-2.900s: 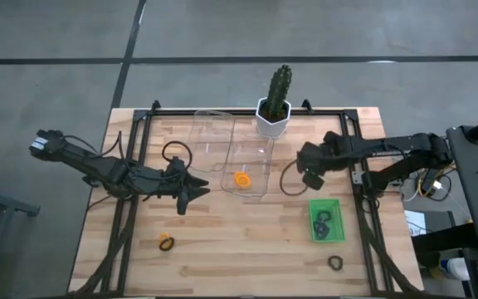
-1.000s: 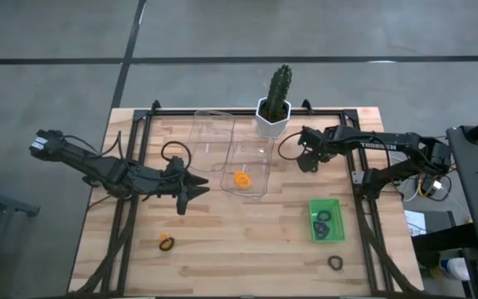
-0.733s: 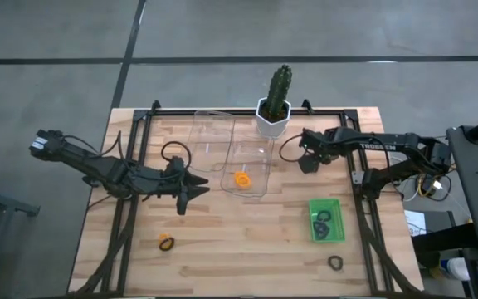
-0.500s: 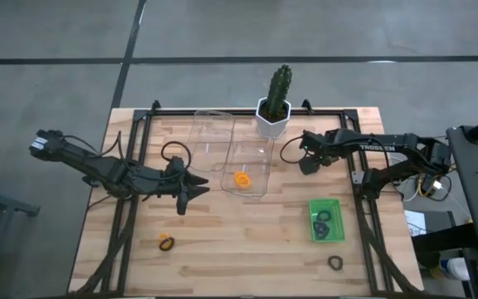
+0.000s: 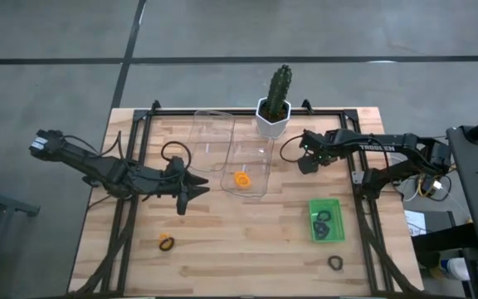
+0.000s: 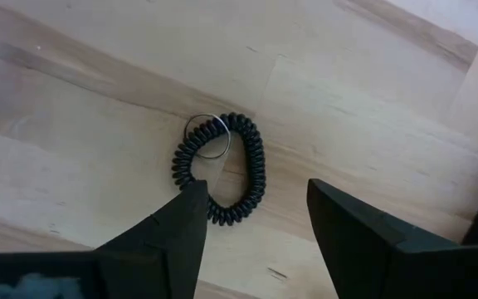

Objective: Sort spring keychains
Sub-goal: Put the top black spring keychain into the left transparent bin

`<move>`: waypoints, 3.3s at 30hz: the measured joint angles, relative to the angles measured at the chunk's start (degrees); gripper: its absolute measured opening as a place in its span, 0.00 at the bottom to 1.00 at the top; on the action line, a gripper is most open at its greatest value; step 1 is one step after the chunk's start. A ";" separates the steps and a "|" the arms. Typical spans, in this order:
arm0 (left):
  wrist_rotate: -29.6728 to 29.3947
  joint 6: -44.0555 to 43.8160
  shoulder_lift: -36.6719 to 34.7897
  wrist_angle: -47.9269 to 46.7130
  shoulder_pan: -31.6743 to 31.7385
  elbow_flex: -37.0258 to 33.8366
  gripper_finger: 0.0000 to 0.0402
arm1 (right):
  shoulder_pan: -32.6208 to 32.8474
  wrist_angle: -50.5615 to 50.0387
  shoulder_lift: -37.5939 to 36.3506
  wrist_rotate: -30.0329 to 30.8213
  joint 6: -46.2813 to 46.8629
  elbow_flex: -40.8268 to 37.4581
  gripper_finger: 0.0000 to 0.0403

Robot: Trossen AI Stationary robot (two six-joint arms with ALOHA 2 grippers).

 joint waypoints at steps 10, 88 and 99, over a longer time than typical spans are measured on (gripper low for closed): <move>-0.46 0.08 0.00 0.00 0.00 0.00 0.35 | -0.07 0.88 2.69 -1.06 1.70 0.00 0.50; -0.44 1.29 0.00 -0.07 0.00 -0.02 0.35 | 9.71 -0.06 -19.18 -6.02 18.05 -0.04 0.03; -0.42 0.92 0.00 -0.07 0.02 -0.02 0.35 | 18.15 1.49 -21.80 -10.34 22.08 0.05 0.03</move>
